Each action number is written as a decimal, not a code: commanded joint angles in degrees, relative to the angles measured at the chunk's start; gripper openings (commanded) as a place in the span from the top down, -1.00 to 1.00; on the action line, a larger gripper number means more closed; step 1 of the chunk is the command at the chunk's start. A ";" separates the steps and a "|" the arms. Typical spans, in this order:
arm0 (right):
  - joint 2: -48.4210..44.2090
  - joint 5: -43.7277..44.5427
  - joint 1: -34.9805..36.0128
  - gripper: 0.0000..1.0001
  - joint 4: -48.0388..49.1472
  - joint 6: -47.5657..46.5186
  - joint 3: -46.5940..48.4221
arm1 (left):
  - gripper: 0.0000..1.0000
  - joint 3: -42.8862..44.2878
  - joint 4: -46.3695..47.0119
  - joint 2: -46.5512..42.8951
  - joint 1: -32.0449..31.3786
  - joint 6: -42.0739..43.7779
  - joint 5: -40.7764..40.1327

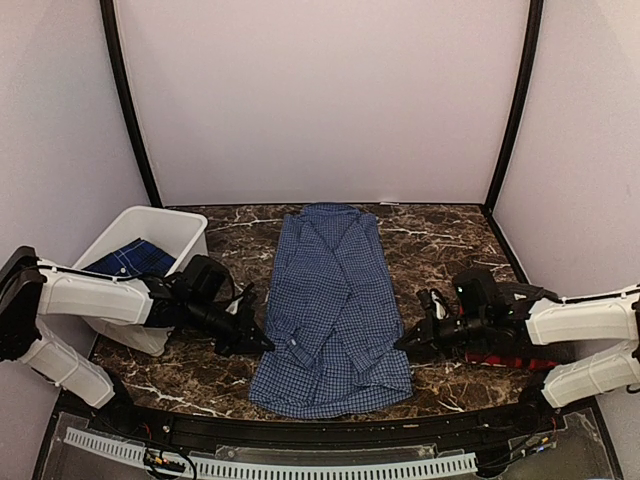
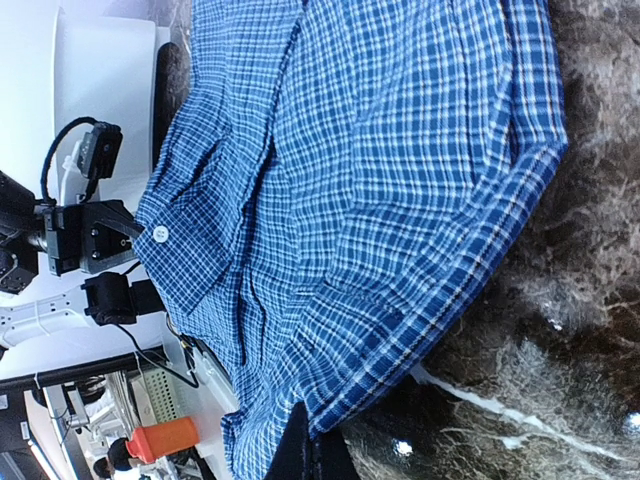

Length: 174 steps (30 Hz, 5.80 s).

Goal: Fold and stack the long sleeve shirts
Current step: Pick up the rectangle-folded shirt from the center of the board, then fold the rectangle-folded shirt at the center of the board, then adjust the 2/3-rectangle-folded shirt at the center of the board.

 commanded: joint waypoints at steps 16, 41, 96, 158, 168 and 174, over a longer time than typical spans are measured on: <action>10.13 0.20 -4.16 1.00 11.51 -3.17 10.44 | 1.00 9.17 7.45 2.46 2.92 -4.61 -4.35; 37.69 -0.79 -16.05 1.00 25.23 -2.45 25.60 | 1.00 19.93 14.56 22.03 9.79 -3.72 -15.10; 31.64 19.78 4.35 0.55 -9.62 -33.42 38.79 | -0.02 14.69 0.00 14.14 -3.52 14.71 -18.82; 42.30 27.91 -3.74 0.14 -18.52 -35.16 58.45 | -0.46 47.97 -4.42 30.32 11.49 15.63 -30.61; 30.82 28.57 -5.71 0.14 -15.45 -32.22 41.79 | -0.27 34.72 -7.09 18.78 11.26 18.43 -30.11; 25.05 27.94 -6.32 0.16 -13.10 -31.46 32.60 | 0.10 23.85 -3.50 13.29 9.14 18.18 -27.79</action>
